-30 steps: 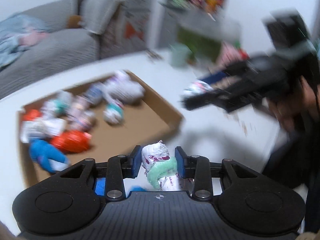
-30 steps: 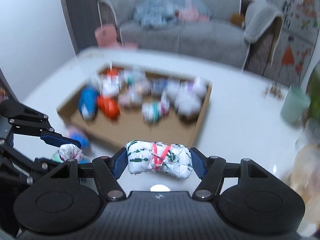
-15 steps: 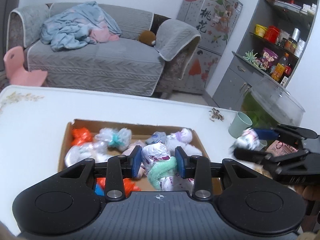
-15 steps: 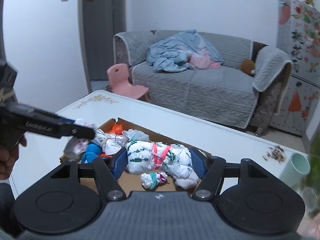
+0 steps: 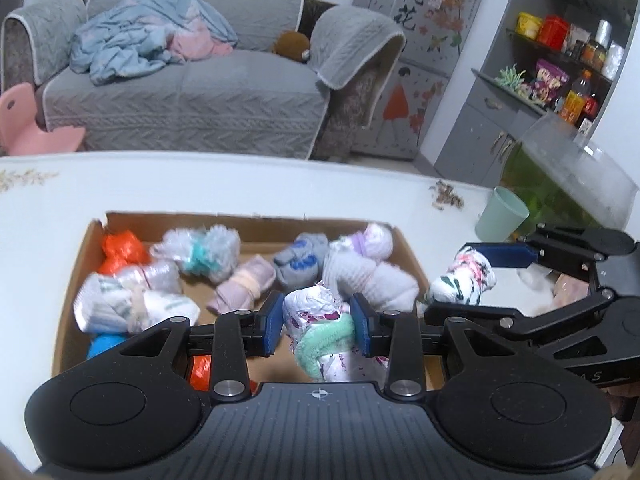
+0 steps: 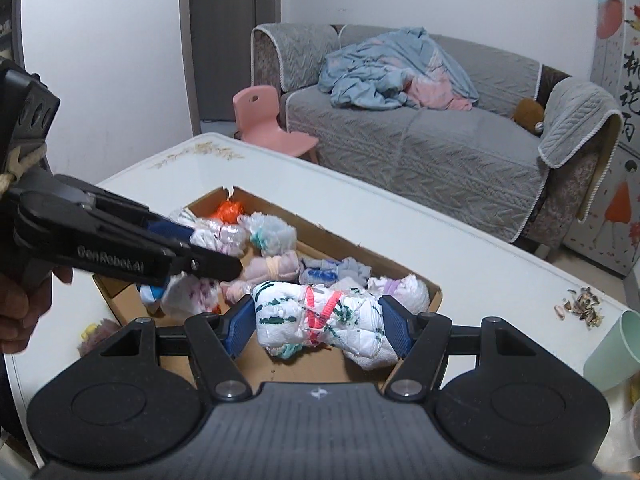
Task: Organize objects
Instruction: 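Carry both bundles into the tray and lower them beside the others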
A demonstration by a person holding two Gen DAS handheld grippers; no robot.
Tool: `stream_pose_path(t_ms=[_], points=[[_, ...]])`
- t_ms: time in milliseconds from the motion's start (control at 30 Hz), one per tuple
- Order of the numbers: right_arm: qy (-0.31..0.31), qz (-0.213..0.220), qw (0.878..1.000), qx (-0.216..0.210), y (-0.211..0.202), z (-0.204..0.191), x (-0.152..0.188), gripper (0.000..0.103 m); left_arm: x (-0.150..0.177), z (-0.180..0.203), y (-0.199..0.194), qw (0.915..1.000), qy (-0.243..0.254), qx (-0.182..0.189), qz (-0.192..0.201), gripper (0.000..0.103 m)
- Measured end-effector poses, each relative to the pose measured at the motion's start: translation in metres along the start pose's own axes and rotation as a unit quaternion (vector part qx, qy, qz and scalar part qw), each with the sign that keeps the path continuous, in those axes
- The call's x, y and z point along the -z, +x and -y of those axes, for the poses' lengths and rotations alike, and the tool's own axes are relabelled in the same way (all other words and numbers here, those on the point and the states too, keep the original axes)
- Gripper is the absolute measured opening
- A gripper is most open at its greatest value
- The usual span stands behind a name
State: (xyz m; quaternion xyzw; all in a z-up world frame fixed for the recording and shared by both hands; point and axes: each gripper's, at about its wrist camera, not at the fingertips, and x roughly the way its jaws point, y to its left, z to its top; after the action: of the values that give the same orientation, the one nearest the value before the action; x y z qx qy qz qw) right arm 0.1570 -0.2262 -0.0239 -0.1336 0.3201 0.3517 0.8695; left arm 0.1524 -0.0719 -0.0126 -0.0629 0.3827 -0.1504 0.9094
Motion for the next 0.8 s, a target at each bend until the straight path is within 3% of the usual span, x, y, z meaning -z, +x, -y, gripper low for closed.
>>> stream_pose_path(t_ms=[300,800], points=[[-0.007,-0.032,0.999,-0.008,0.014,0.003,0.008,0.062,0.013,0.006,0.020,0.9993,0.012,-0.010,-0.034,0.043],[-0.025,-0.075,0.997,-0.023,0.024,0.006,0.020,0.063,0.027,0.019,0.042,0.9942,0.058,0.013,-0.090,0.043]])
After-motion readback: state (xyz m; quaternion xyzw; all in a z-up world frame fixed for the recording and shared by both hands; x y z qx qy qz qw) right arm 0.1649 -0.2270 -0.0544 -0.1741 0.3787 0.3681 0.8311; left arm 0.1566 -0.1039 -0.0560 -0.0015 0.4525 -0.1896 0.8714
